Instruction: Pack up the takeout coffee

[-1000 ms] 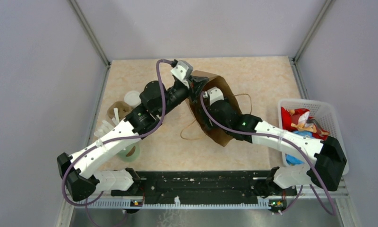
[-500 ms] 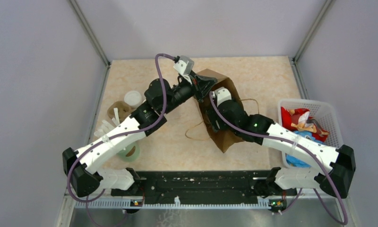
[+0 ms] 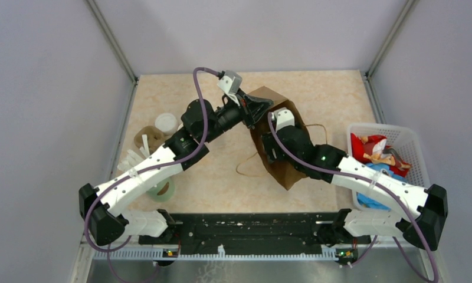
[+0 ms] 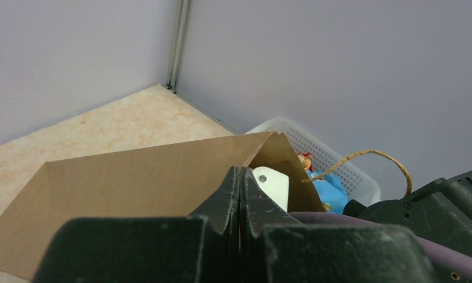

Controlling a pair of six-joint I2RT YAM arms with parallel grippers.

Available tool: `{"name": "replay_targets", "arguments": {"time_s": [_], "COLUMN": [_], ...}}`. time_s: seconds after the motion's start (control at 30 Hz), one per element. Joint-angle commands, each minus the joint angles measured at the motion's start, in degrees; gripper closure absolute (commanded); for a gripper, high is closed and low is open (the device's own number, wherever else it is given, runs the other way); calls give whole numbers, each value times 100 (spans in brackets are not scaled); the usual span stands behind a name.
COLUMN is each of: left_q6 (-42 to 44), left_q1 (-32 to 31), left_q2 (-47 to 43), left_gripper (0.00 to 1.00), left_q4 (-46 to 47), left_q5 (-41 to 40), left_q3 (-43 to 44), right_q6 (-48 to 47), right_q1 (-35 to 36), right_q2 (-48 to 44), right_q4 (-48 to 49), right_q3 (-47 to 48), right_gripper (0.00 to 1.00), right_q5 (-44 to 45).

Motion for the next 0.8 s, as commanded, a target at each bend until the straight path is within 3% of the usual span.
{"name": "replay_targets", "arguments": {"time_s": [0.0, 0.4, 0.77], "left_q6": [77, 434, 648], "left_q1": [-23, -23, -23], "left_q2": [-312, -602, -622], "left_gripper": [100, 100, 100], "left_q4": [377, 118, -65], "left_q5": [-105, -363, -503], "left_q3": [-182, -414, -397], "right_q6": [174, 453, 61], "right_q1": [-15, -1, -3], "right_q2": [143, 88, -243], "right_q4": [30, -541, -698], "right_q3": [114, 291, 403], "right_gripper": [48, 49, 49], "right_q5": [458, 863, 717]}}
